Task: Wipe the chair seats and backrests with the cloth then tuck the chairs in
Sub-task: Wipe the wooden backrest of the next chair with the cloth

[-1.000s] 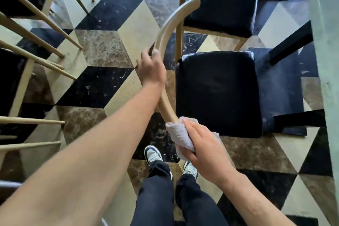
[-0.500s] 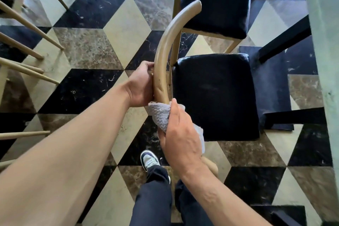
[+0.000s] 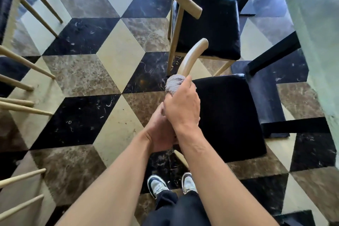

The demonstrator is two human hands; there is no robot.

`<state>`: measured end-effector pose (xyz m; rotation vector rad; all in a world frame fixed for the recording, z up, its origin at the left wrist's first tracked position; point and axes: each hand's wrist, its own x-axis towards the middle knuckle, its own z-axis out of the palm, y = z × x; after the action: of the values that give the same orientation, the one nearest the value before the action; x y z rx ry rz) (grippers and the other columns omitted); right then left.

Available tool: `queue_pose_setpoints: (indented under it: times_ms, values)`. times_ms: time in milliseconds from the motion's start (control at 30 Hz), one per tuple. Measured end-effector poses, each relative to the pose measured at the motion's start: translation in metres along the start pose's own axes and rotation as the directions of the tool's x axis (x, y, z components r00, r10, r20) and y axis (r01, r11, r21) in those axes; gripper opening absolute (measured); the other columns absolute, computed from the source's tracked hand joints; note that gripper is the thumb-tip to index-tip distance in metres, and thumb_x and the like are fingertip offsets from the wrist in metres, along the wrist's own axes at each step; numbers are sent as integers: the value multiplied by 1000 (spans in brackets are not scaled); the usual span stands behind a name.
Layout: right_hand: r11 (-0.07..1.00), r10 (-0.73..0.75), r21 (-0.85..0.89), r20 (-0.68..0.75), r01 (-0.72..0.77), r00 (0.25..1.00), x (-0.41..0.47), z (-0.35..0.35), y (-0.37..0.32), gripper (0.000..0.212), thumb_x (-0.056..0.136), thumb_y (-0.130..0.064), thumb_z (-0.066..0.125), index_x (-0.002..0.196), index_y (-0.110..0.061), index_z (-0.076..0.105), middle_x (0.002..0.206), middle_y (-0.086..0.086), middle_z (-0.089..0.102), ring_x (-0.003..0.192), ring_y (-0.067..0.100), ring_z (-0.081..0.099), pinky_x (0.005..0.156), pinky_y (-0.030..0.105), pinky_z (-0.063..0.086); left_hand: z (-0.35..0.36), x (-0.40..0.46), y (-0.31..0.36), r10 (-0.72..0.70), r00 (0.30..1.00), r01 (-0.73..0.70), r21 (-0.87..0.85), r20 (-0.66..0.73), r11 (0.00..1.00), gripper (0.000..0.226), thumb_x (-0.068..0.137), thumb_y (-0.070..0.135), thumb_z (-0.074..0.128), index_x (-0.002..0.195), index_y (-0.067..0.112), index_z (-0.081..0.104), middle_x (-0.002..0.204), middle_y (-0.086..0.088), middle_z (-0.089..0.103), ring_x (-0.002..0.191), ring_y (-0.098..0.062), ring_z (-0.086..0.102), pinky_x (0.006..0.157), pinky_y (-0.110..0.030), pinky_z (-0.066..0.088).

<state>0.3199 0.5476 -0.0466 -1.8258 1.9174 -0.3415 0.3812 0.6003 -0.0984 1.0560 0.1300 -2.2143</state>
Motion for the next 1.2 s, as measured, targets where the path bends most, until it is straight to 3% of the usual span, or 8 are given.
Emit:
queue_pose_setpoints:
  times_ms: [233, 400, 700, 867, 967, 1034, 1100, 1200]
  values:
    - [943, 285, 184, -19, -277, 958, 92, -2, -26, 62, 91, -17, 61, 144, 3, 34, 139, 17, 53, 125, 32, 53, 104, 40, 45, -1, 2, 5, -84, 991, 99, 152, -102, 983, 89, 91, 77, 5, 121, 23, 69, 118, -10, 72, 95, -21, 70, 80, -41, 46]
    - [894, 399, 252, -72, -371, 914, 127, 0, -27, 56, 92, -20, 62, 137, 2, 39, 136, 16, 53, 125, 30, 53, 105, 38, 45, -2, 2, 8, -181, 973, 204, 166, -145, 965, 92, 88, 81, 9, 124, 21, 68, 125, -12, 68, 128, -32, 52, 98, -47, 40]
    - [797, 551, 360, -105, -485, 828, 173, -8, -30, 54, 95, -29, 62, 138, -3, 42, 135, 14, 54, 121, 30, 57, 97, 37, 48, 11, 10, 83, -388, 896, 443, 376, -217, 814, 108, 80, 90, 10, 153, 15, 37, 151, -15, 46, 135, -38, 46, 116, -60, 26]
    - [727, 610, 453, -83, -516, 788, 188, -8, -31, 49, 95, -30, 61, 132, -2, 46, 130, 15, 57, 113, 32, 60, 95, 43, 53, 19, 30, 133, -312, 907, 419, 540, -283, 730, 99, 79, 92, 19, 125, 18, 66, 128, -20, 65, 117, -42, 61, 95, -56, 51]
    - [657, 671, 498, -43, -566, 740, 201, -8, -28, 47, 95, -37, 61, 127, -4, 49, 124, 13, 62, 108, 31, 63, 89, 41, 55, 27, 48, 159, -322, 897, 440, 555, -303, 705, 94, 83, 86, 29, 126, 10, 62, 89, -22, 73, 65, -25, 68, 62, -40, 56]
    - [610, 713, 518, -27, -600, 701, 212, -8, -24, 46, 95, -41, 59, 122, -5, 51, 118, 11, 64, 102, 30, 64, 79, 36, 53, 30, 59, 174, -354, 872, 489, 621, -338, 612, 87, 83, 81, 33, 103, 8, 75, 76, -21, 69, 57, -24, 64, 68, -43, 52]
    - [590, 730, 518, -14, -619, 684, 217, -8, -23, 44, 95, -43, 58, 119, -6, 53, 111, 9, 65, 94, 28, 63, 73, 32, 47, 24, 58, 183, -395, 838, 540, 673, -375, 506, 80, 82, 81, 34, 82, 13, 75, 78, -13, 71, 70, -32, 70, 84, -52, 51]
    - [509, 776, 550, 40, -662, 630, 226, -9, -20, 46, 95, -46, 56, 118, -7, 57, 103, 6, 65, 86, 25, 59, 71, 31, 45, 23, 55, 196, -434, 795, 593, 696, -424, 406, 80, 85, 78, 38, 103, 7, 71, 104, -21, 72, 104, -45, 68, 99, -59, 46]
